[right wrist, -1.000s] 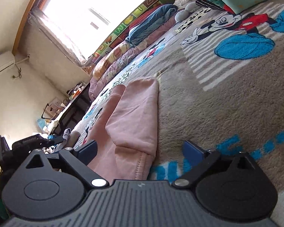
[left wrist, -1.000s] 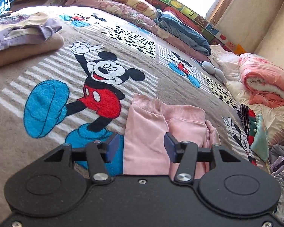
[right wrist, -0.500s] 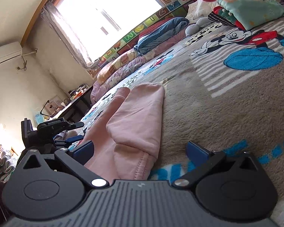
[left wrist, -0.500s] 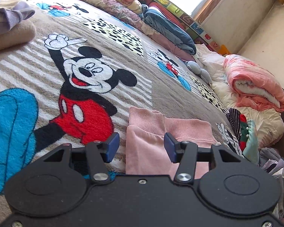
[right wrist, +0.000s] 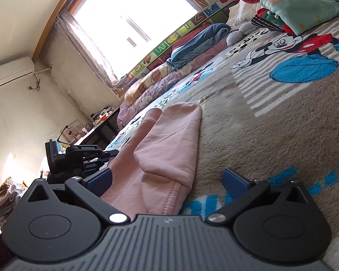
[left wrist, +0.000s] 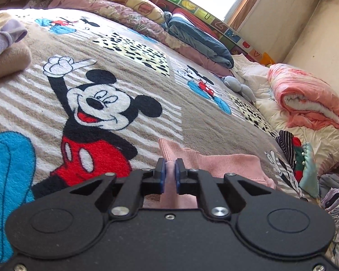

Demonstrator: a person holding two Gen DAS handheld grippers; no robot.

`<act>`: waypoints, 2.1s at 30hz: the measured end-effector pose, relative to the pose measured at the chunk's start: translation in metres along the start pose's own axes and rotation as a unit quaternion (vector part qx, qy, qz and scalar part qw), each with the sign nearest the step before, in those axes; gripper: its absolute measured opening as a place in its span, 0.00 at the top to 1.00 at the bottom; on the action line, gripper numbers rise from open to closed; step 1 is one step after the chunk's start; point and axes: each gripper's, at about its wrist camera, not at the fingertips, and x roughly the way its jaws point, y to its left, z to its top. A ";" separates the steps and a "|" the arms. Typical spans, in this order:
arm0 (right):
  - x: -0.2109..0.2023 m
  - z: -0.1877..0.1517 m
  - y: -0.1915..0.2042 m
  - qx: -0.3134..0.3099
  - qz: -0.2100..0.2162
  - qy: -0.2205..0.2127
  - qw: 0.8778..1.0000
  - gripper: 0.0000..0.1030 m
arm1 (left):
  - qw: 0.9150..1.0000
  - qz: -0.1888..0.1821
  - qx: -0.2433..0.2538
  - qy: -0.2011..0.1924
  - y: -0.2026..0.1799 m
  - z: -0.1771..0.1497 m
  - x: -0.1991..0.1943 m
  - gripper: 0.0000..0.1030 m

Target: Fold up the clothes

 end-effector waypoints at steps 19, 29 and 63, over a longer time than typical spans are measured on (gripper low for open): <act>-0.002 0.001 -0.003 0.005 0.014 -0.001 1.000 0.00 | 0.989 0.061 0.005 -0.133 0.041 0.004 -0.137 0.94; -0.002 0.001 -0.004 0.007 0.016 -0.001 1.000 0.00 | 0.987 0.093 -0.002 -0.129 0.088 -0.016 -0.165 0.94; 0.001 0.001 0.005 -0.007 -0.008 0.014 1.000 0.00 | 0.992 0.083 -0.083 -0.045 -0.007 -0.075 -0.162 0.31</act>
